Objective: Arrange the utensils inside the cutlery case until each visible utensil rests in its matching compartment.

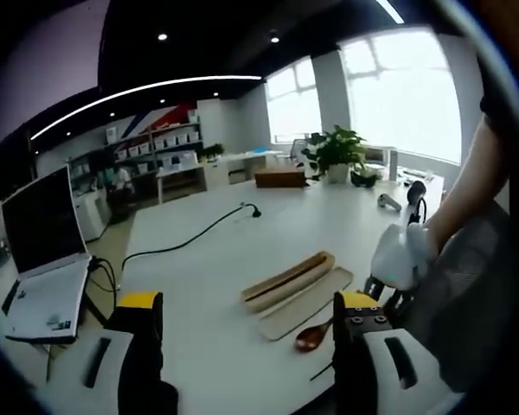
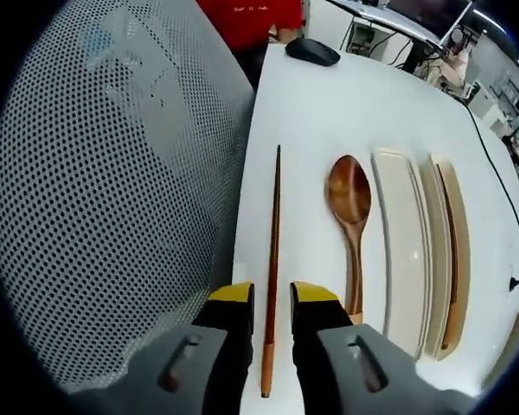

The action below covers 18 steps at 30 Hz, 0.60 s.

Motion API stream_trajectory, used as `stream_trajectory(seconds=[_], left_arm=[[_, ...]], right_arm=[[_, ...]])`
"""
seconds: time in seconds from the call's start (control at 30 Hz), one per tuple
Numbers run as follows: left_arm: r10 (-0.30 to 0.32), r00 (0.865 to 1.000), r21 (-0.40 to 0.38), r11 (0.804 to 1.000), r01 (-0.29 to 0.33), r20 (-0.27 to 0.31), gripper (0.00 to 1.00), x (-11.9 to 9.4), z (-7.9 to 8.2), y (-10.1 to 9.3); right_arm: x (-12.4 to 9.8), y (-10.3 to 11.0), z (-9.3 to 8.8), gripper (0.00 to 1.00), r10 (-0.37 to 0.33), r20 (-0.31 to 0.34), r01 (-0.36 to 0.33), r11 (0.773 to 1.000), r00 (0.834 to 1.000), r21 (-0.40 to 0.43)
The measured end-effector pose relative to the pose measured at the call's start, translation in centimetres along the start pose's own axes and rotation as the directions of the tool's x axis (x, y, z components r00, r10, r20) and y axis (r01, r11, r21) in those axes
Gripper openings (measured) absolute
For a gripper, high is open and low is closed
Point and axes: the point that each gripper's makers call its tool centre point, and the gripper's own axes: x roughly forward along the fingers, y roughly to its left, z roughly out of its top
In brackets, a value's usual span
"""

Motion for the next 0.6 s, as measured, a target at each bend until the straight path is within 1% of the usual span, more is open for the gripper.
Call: stream_trajectory(seconds=[0.07, 0.1, 0.13, 0.2, 0.23, 0.3, 0.33, 0.4, 0.47, 0.5, 0.6], left_arm=[[0.002, 1.0, -0.001, 1.0, -0.002, 0.005, 0.82, -0.03, 0.1, 0.02], [0.004, 1.0, -0.003, 1.0, -0.004, 0.007, 0.82, -0.05, 0.11, 0.07], [0.004, 1.0, -0.005, 1.0, -0.004, 0.006, 0.82, -0.08, 0.08, 0.07], [0.002, 1.0, -0.004, 1.0, -0.002, 0.005, 0.82, -0.08, 0.06, 0.0], [0.003, 1.0, 0.0, 1.0, -0.003, 0.004, 0.81, -0.09, 0.09, -0.02], [0.026, 0.999, 0.022, 0.999, -0.027, 0.02, 0.74, -0.38, 0.56, 0.41], [0.03, 0.999, 0.019, 0.999, -0.03, 0.022, 0.73, -0.46, 0.57, 0.49], [0.024, 1.0, -0.007, 1.0, -0.024, 0.01, 0.75, -0.37, 0.18, 0.44], [0.024, 1.0, 0.002, 1.0, -0.024, -0.003, 0.75, -0.32, -0.02, 0.4], [0.027, 1.0, 0.018, 0.999, -0.027, 0.001, 0.75, -0.33, 0.09, 0.38], [0.025, 1.0, 0.02, 0.999, -0.025, -0.005, 0.75, -0.36, -0.01, 0.31]], right_arm=[[0.39, -0.01, -0.05, 0.14, -0.009, -0.008, 0.009, 1.0, 1.0, -0.027], [0.47, 0.18, -0.05, 0.12, 0.004, -0.009, -0.004, 0.999, 1.0, -0.032], [0.4, -0.1, 0.32, 0.12, -0.007, 0.008, 0.007, 1.0, 1.0, -0.015], [0.42, -0.1, 0.38, 0.12, -0.006, 0.007, 0.006, 1.0, 1.0, -0.004], [0.53, -0.13, 0.48, 0.12, -0.008, 0.017, 0.008, 1.0, 1.0, 0.006], [0.62, -0.18, 0.48, 0.11, -0.013, 0.031, 0.013, 1.0, 0.999, 0.026], [0.61, -0.21, 0.39, 0.11, -0.013, 0.036, 0.011, 0.999, 0.999, 0.037], [0.5, -0.17, 0.39, 0.11, -0.011, 0.04, 0.01, 0.999, 0.999, 0.049], [0.48, -0.14, 0.4, 0.11, -0.01, 0.037, 0.008, 0.999, 0.999, 0.045], [0.44, -0.1, 0.45, 0.11, -0.009, 0.028, 0.008, 0.999, 1.0, 0.041], [0.4, -0.07, 0.45, 0.11, -0.01, 0.014, 0.009, 0.999, 1.0, 0.039]])
